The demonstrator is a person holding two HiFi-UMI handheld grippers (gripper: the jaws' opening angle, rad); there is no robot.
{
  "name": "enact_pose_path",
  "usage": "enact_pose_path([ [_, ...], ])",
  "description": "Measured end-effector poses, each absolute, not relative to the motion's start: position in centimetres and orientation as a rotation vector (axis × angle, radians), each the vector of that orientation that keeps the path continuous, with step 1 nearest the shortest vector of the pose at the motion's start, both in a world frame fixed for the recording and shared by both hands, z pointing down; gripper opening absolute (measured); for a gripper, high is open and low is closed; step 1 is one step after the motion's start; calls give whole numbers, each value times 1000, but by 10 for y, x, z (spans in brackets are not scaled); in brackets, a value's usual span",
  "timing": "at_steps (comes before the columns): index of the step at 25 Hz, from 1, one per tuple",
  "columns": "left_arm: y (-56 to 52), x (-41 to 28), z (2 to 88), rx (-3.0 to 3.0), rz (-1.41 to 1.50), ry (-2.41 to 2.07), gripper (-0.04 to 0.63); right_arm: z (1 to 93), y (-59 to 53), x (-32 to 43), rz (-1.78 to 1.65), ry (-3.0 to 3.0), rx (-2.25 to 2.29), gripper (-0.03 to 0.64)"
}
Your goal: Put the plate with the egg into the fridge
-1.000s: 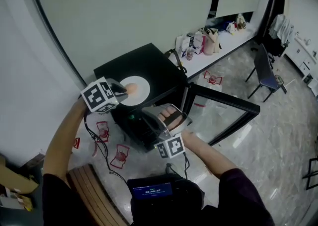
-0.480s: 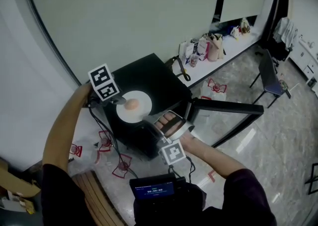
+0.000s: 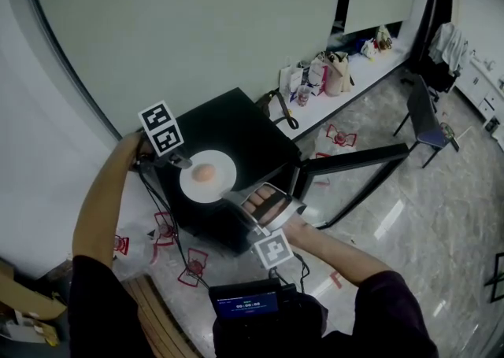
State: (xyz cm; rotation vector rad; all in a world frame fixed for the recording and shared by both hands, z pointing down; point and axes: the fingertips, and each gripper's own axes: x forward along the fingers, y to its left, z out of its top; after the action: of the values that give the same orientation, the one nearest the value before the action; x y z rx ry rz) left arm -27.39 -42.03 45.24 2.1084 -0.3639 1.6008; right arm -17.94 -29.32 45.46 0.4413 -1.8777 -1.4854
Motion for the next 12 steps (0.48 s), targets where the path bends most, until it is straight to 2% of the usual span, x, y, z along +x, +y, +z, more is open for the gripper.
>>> enact_pose_path([
  [12, -399, -254, 459, 2142, 1627, -277, 114, 455, -290, -178, -1507, -1867, 459, 103],
])
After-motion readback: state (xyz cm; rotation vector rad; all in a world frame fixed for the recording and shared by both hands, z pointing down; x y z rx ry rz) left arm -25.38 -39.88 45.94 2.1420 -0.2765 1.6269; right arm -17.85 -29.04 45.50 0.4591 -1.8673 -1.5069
